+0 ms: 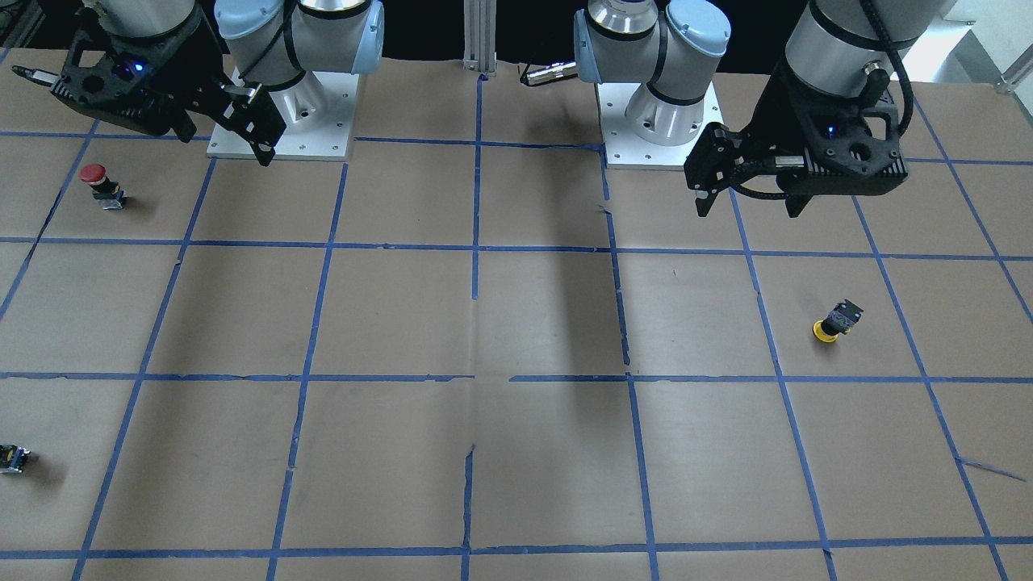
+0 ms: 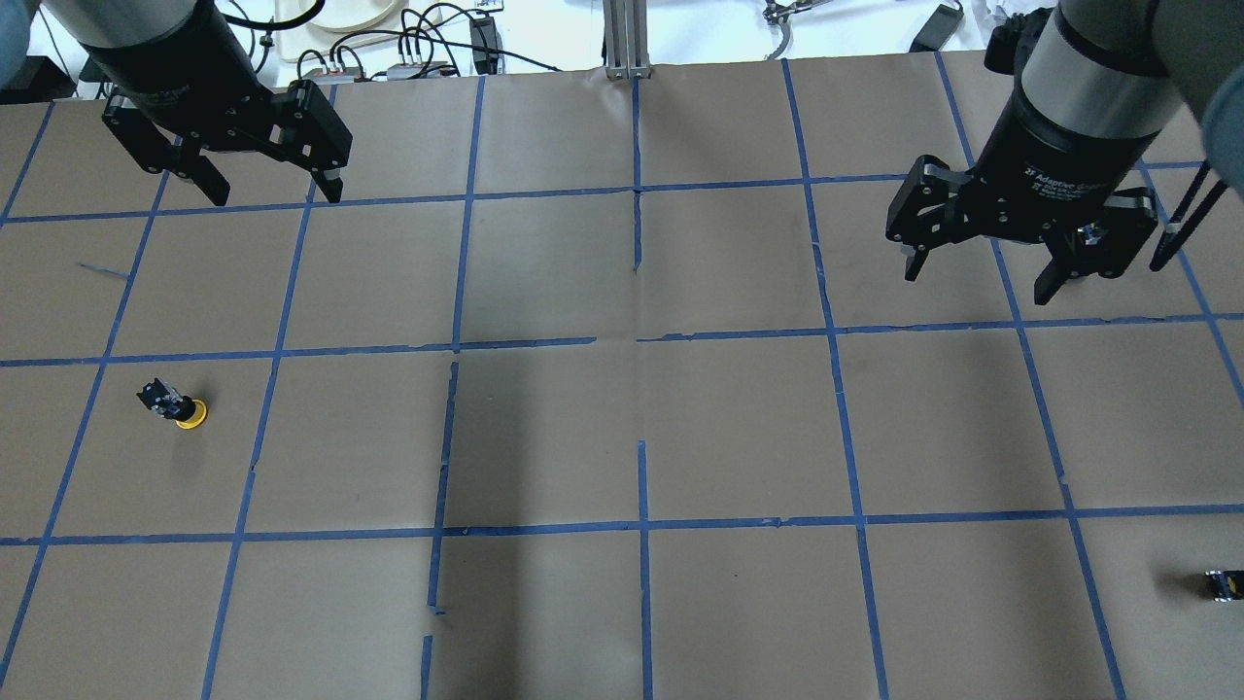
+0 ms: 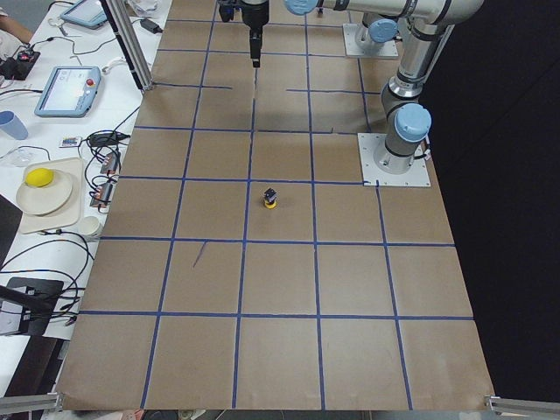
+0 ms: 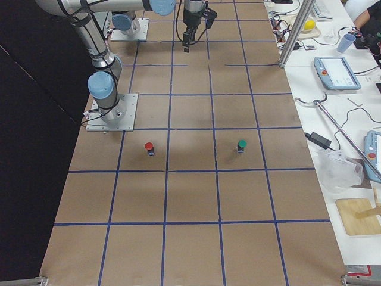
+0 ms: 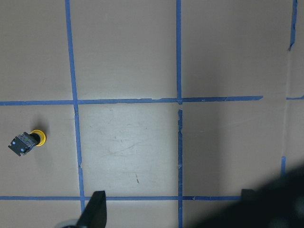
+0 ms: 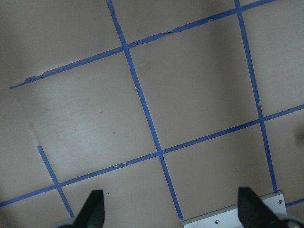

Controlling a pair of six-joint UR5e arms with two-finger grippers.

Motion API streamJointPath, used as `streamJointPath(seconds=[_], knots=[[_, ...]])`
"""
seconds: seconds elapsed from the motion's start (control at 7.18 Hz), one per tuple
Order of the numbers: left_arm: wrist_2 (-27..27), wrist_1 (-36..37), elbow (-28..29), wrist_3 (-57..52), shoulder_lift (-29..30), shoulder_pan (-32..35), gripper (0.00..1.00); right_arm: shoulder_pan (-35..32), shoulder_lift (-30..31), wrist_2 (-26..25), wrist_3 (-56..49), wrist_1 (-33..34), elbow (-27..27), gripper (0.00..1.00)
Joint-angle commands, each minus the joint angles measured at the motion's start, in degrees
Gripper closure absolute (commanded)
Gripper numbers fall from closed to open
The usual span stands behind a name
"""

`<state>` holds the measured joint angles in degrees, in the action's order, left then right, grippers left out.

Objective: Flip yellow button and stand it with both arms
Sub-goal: 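Move the left gripper down toward the yellow button lying on its side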

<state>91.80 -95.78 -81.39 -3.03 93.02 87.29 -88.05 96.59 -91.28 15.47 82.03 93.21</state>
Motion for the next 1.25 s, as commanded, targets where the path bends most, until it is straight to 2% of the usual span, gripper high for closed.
streamJointPath(seconds=[0.0, 0.14, 0.28, 0.56, 0.98, 1.11], knots=[[-0.21, 0.07, 0.36, -0.14, 0.75, -0.02, 0.01, -0.1, 0.0, 0.05, 0.0, -0.03, -0.04, 0.0], [0.22, -0.02, -1.03, -1.44, 0.58, -0.45, 0.01, -0.1, 0.0, 0.14, 0.0, -0.03, -0.04, 0.0], [0.57, -0.28, -2.35, -6.07, 0.58, -3.94, 0.01, -0.27, 0.0, -0.12, 0.0, -0.12, 0.04, 0.0], [0.22, 1.98, -11.37, -28.67, -0.3, -17.43, 0.01, -0.28, 0.0, -0.04, 0.0, -0.12, 0.05, 0.0], [0.4, 17.77, -22.81, -49.91, 1.45, -30.57, 0.01, -0.27, 0.0, 0.13, -0.18, 1.47, -0.04, 0.0], [0.48, 25.22, -25.89, -55.28, 4.07, -32.78, 0.01, -0.36, 0.0, 1.01, -0.09, 1.47, -0.13, 0.0]])
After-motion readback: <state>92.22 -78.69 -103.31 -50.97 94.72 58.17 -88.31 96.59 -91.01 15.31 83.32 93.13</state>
